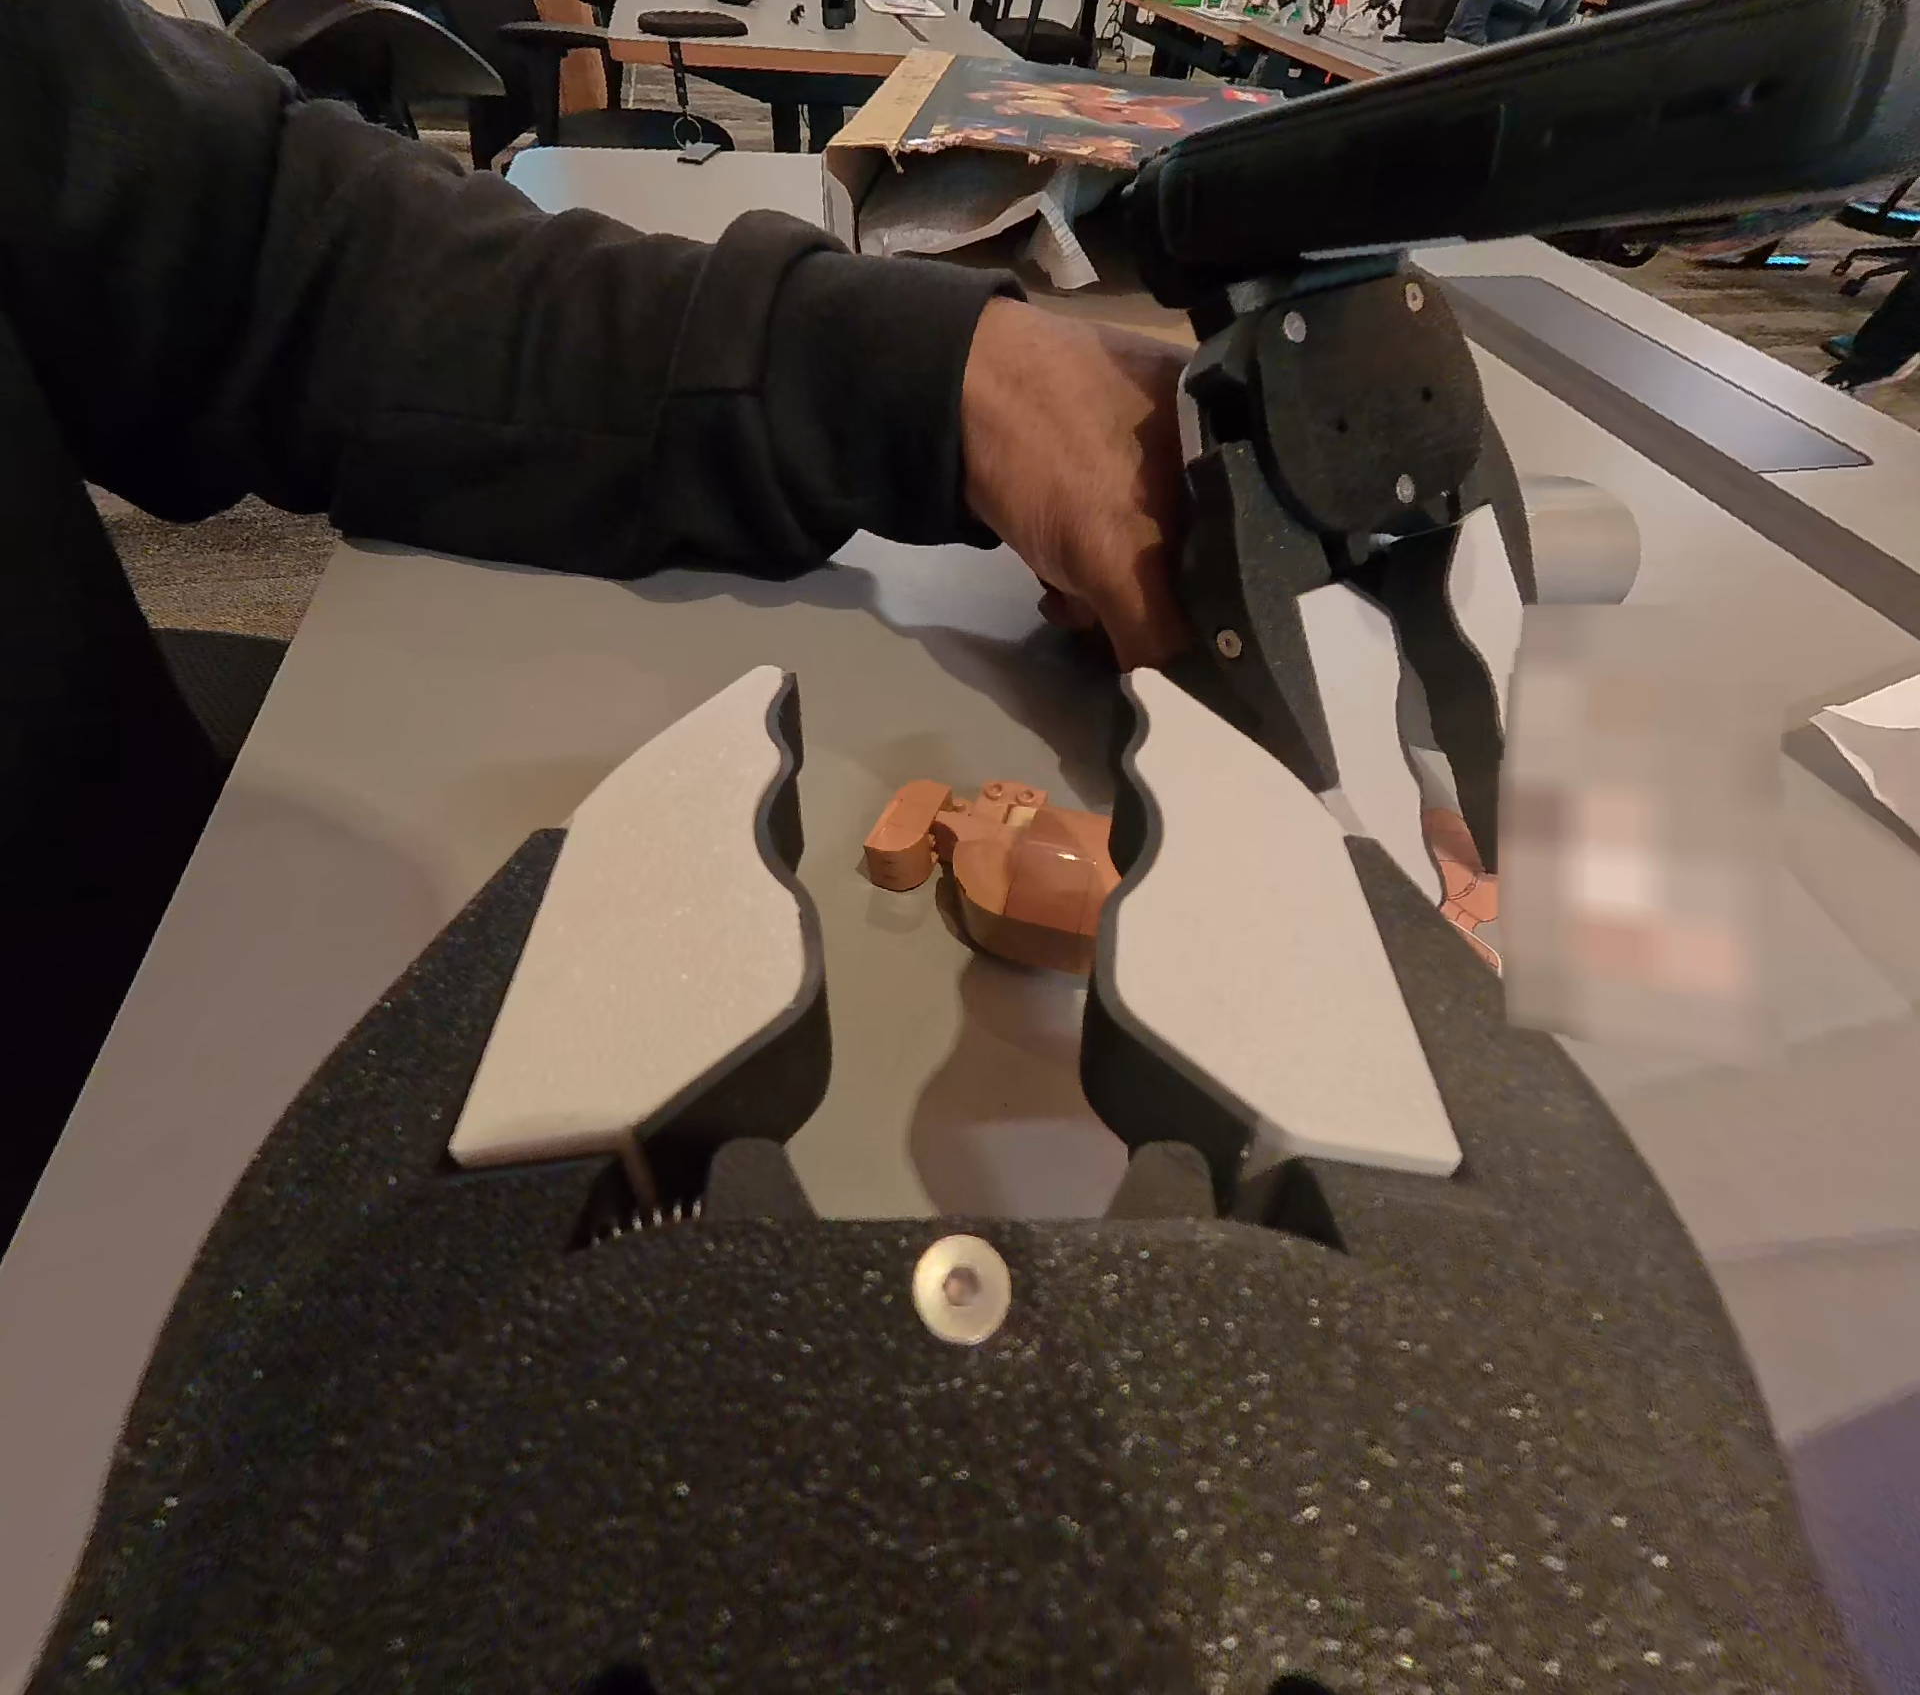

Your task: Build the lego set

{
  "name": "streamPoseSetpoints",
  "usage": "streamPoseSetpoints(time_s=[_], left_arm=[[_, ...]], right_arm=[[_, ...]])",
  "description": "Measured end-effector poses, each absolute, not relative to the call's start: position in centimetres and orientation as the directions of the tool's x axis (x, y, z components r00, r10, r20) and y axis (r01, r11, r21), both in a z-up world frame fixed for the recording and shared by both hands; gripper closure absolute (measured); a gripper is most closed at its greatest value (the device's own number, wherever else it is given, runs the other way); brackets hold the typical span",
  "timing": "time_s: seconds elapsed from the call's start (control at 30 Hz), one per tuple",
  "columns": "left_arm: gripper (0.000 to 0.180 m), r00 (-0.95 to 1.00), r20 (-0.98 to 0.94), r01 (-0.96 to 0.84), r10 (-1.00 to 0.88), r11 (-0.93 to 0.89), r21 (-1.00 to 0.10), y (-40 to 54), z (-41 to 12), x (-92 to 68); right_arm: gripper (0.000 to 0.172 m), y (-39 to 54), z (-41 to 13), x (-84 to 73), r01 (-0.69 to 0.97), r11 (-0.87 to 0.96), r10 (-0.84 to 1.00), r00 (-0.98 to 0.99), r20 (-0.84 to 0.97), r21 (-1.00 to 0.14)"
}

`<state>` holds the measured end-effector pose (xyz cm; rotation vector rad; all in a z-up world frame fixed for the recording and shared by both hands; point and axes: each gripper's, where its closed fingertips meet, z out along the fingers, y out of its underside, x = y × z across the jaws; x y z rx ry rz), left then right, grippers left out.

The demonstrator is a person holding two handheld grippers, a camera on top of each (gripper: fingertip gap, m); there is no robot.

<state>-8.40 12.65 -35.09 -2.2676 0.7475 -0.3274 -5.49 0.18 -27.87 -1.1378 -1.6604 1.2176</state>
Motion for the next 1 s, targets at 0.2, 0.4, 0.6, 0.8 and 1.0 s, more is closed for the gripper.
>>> streamPoseSetpoints(time_s=[0.2, 0.4, 0.6, 0.8, 1.0], left_arm=[[0.140, 0.805, 0.029, -0.399, -0.592, -0.578, -0.712, 12.72, -34.81, -8.53], [0.140, 0.812, 0.041, -0.380, -0.582, -0.580, -0.720, 12.83, -34.64, -8.69], [0.140, 0.818, 0.060, -0.355, -0.572, -0.585, -0.729, 12.91, -34.45, -8.85], [0.140, 0.817, 0.085, -0.337, -0.570, -0.592, -0.732, 12.90, -34.44, -8.89], [0.140, 0.816, 0.096, -0.334, -0.570, -0.600, -0.727, 12.85, -34.56, -8.86]], right_arm=[[0.115, 0.22, -27.90, -5.52, 0.216, 0.147, 0.951, -0.300, 0.077, -0.965], [0.115, 0.22, -27.89, -5.51, 0.216, 0.146, 0.951, -0.299, 0.077, -0.965], [0.115, 0.19, -27.89, -5.49, 0.216, 0.147, 0.950, -0.301, 0.077, -0.965], [0.115, 0.16, -27.92, -5.47, 0.218, 0.149, 0.950, -0.303, 0.079, -0.965], [0.115, 0.11, -27.99, -5.45, 0.222, 0.154, 0.949, -0.306, 0.081, -0.963]])
